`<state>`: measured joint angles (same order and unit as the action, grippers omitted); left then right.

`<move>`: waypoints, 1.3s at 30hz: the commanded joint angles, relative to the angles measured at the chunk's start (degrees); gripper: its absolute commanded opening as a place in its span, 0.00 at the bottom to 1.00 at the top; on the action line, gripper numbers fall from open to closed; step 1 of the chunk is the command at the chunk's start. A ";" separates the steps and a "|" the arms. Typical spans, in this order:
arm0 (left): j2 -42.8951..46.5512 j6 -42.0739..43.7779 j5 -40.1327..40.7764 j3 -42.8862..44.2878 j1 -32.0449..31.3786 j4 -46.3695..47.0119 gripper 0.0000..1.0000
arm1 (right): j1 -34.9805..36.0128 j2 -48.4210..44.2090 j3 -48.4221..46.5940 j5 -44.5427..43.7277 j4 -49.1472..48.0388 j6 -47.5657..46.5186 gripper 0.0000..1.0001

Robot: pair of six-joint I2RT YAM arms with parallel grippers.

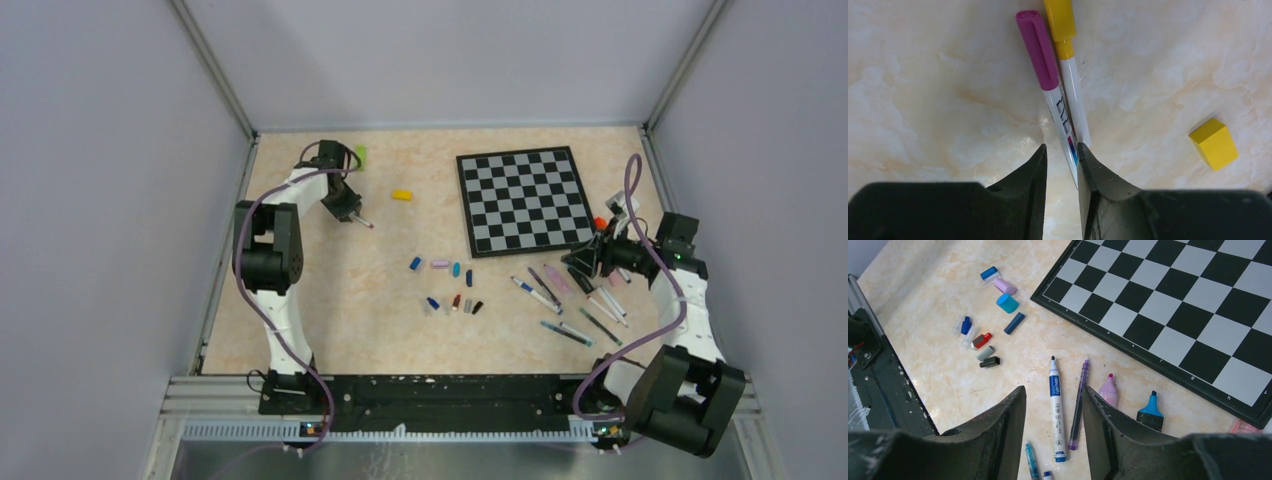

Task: Open the pen caps
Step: Pick up the pen from the center of the board.

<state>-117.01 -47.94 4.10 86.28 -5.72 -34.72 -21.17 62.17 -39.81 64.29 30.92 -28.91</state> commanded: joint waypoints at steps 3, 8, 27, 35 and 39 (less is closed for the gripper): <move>-0.99 0.67 1.13 2.09 0.27 -1.81 0.29 | -0.17 0.25 -2.00 0.71 -0.21 -1.42 0.44; -2.33 1.40 1.65 3.16 0.44 -4.43 0.24 | -0.15 0.23 -2.11 0.61 -0.02 -1.65 0.44; -0.84 10.04 6.61 -0.70 1.41 -11.28 0.07 | -0.13 -1.73 -3.28 2.17 2.58 -3.10 0.44; 14.86 13.93 3.78 -12.93 1.42 -2.42 0.00 | -0.12 -2.72 -2.88 4.82 4.22 -4.00 0.45; 25.60 17.07 -3.32 -20.97 1.41 5.05 0.00 | 0.03 -2.22 -3.45 7.63 8.03 -8.15 0.45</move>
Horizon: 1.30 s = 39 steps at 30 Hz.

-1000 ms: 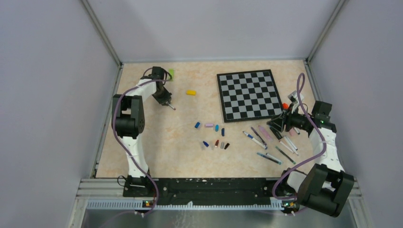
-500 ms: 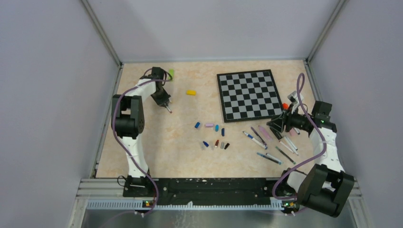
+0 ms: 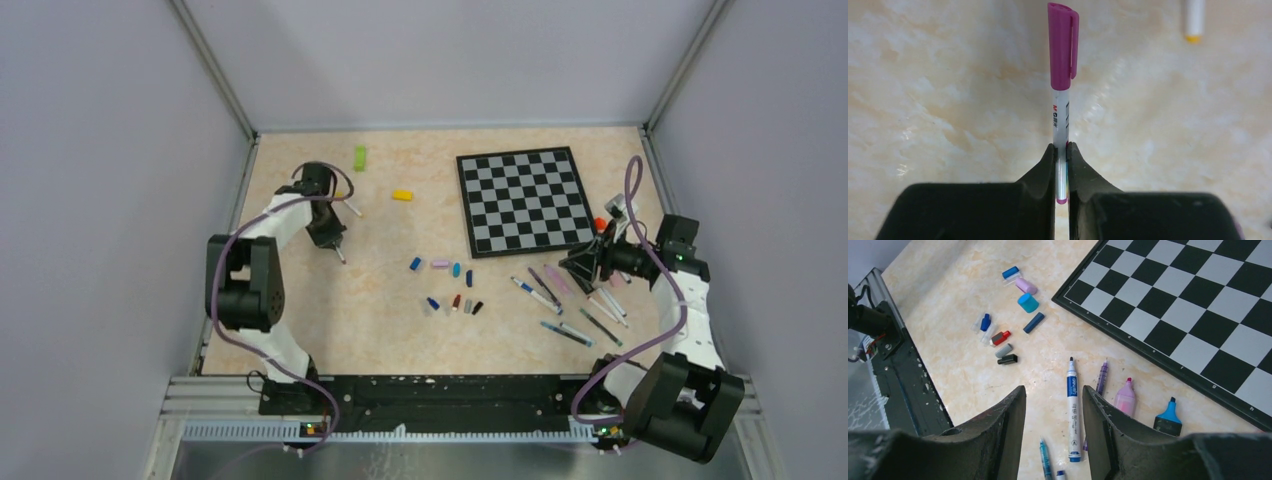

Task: Open the pen caps
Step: Pick up the pen from the center of the board.

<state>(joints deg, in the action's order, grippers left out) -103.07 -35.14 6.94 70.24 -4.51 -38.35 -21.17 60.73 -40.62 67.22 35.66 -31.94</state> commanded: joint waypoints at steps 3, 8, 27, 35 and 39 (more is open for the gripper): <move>22.00 5.62 -15.83 -12.61 0.21 16.01 0.00 | 2.46 0.53 -4.95 5.42 9.12 -10.74 0.45; 36.93 0.21 -36.08 -28.04 0.08 37.60 0.00 | 9.99 3.17 -10.18 3.63 17.46 -16.91 0.45; 32.24 -16.70 -27.44 -35.07 -34.70 93.01 0.00 | 33.72 4.26 -14.26 5.42 -21.17 37.08 0.62; 24.59 -15.49 -23.07 -29.48 -41.05 95.61 0.00 | 34.43 4.10 -5.53 4.51 -40.80 54.32 0.66; 22.41 -15.53 -22.10 -28.48 -42.53 96.29 0.00 | 35.13 4.37 -5.16 3.72 -40.69 53.61 0.66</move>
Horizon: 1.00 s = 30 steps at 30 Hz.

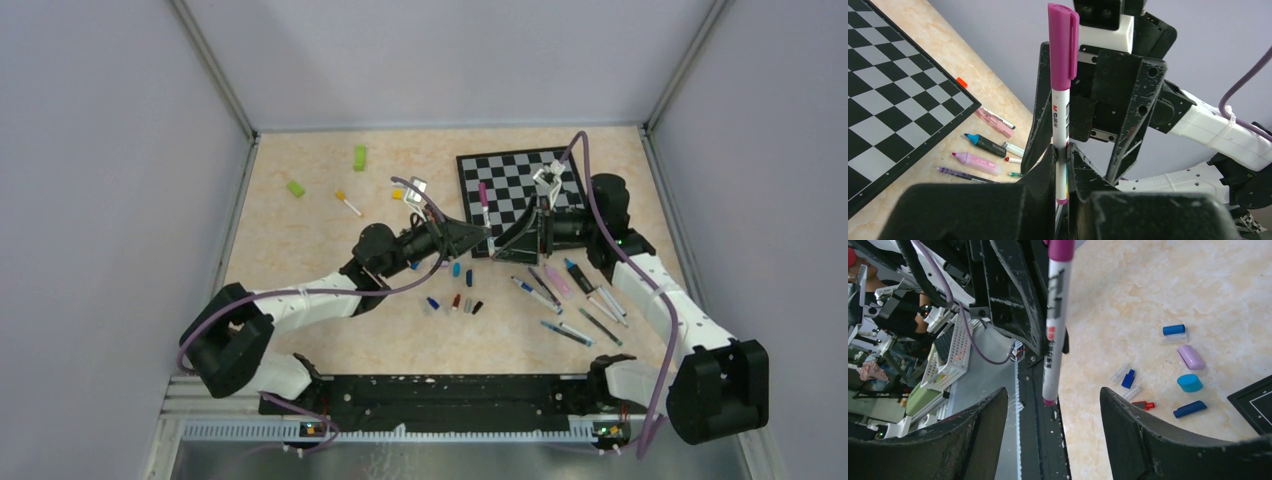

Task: Open the pen caps
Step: Pick up the pen from the center of the board.

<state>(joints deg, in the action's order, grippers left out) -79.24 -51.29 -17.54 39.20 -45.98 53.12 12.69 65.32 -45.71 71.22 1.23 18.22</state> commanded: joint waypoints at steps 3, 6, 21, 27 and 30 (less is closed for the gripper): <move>-2.47 0.64 2.75 2.88 -1.69 5.05 0.00 | 1.58 0.15 0.84 0.32 -9.71 6.78 0.65; -2.93 0.74 3.19 3.07 -2.01 5.31 0.00 | 1.91 0.53 1.59 0.24 -11.96 9.04 0.62; -3.37 0.51 2.86 3.07 -2.72 6.82 0.00 | 2.53 2.34 1.78 -1.01 -14.51 11.75 0.00; 1.26 4.10 6.75 1.80 -2.47 3.81 0.45 | 2.49 1.90 1.50 1.38 -9.98 4.61 0.00; 5.52 7.34 9.66 0.03 -1.82 1.65 0.85 | 2.50 0.78 1.62 4.78 -5.86 -2.43 0.00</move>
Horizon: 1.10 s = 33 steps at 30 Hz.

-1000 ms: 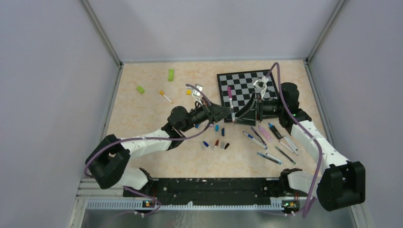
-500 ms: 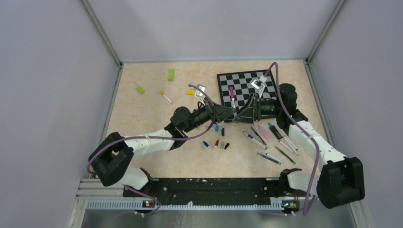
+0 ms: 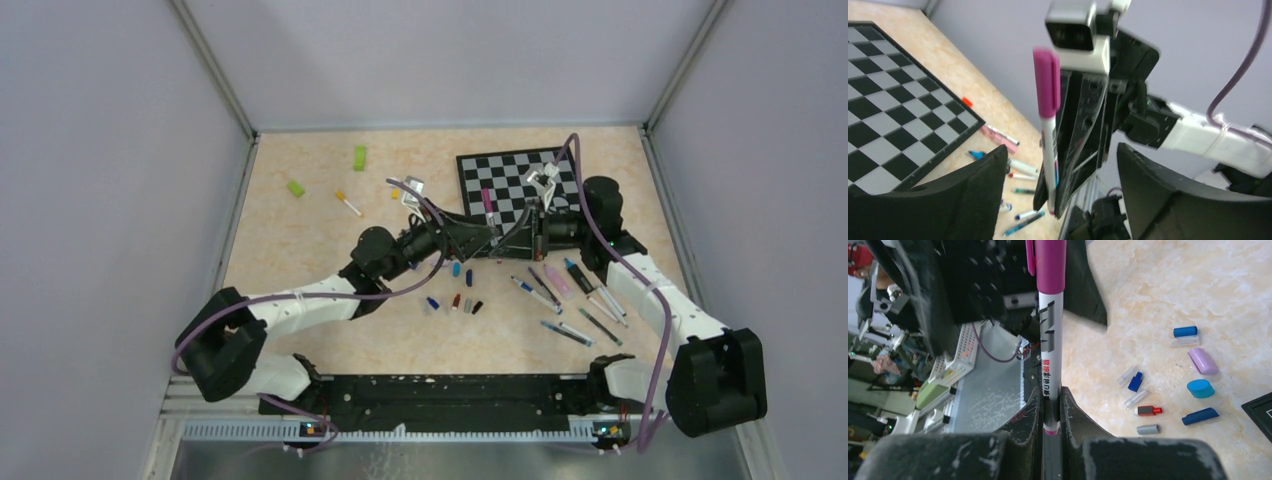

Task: Open the pen caps
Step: Pick up the pen from the center of the board.

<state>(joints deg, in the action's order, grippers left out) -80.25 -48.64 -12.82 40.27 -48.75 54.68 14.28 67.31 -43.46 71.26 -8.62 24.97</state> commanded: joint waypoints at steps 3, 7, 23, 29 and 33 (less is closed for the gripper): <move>9.56 4.70 3.19 -3.05 3.07 -0.24 0.98 | 0.83 -2.18 -0.15 5.58 7.27 -13.79 0.00; 9.09 -3.50 -6.66 -2.04 10.16 -3.12 0.99 | 0.89 -2.61 -0.06 4.39 11.83 -17.71 0.00; 3.84 -1.75 17.06 18.09 -0.02 -40.33 0.73 | 0.85 -1.57 -0.92 -2.93 16.00 -20.23 0.00; -2.76 -6.46 24.49 29.17 -2.56 -57.53 0.54 | 0.88 -1.40 -1.18 -3.63 16.47 -20.47 0.00; -4.10 -7.32 23.62 30.88 -2.99 -58.69 0.46 | 0.92 -1.39 -1.18 -4.58 16.68 -20.70 0.00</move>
<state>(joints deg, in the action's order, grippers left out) -83.92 -54.22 8.05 67.94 -51.16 2.13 14.50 66.32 -43.46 67.48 8.40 5.72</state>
